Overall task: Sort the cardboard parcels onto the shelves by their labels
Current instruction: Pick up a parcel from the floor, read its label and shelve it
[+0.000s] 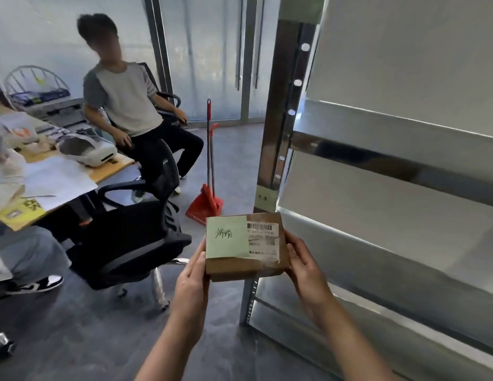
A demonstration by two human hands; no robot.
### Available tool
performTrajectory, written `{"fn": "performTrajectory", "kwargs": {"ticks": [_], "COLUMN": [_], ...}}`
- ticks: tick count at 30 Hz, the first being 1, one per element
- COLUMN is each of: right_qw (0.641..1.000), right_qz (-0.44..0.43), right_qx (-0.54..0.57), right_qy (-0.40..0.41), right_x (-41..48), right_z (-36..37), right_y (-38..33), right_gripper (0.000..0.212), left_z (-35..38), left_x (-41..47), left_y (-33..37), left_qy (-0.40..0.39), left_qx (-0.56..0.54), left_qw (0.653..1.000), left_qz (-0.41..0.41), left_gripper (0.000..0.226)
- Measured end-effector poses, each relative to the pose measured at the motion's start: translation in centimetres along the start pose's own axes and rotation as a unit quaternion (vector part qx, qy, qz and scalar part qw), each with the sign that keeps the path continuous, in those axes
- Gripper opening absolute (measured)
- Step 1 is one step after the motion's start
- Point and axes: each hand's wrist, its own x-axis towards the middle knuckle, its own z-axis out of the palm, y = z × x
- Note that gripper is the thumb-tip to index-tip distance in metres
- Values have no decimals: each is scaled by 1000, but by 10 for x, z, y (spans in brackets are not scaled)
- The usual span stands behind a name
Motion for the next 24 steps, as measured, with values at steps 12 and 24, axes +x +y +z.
{"fn": "performTrajectory", "kwargs": {"ticks": [12, 24], "right_qw": [989, 984], "right_qz": [53, 83], "right_qx": [17, 40], "right_qy": [138, 152], "right_x": [-3, 17], "right_z": [-16, -57], "right_y": [15, 35], "right_gripper": [21, 19], "left_z": [12, 45], "left_x": [40, 76], "left_y": [-2, -18], "left_qy": [-74, -85], "left_qx": [104, 139], "left_qw": [991, 982], "left_qz": [-47, -97], "left_gripper": [31, 25]}}
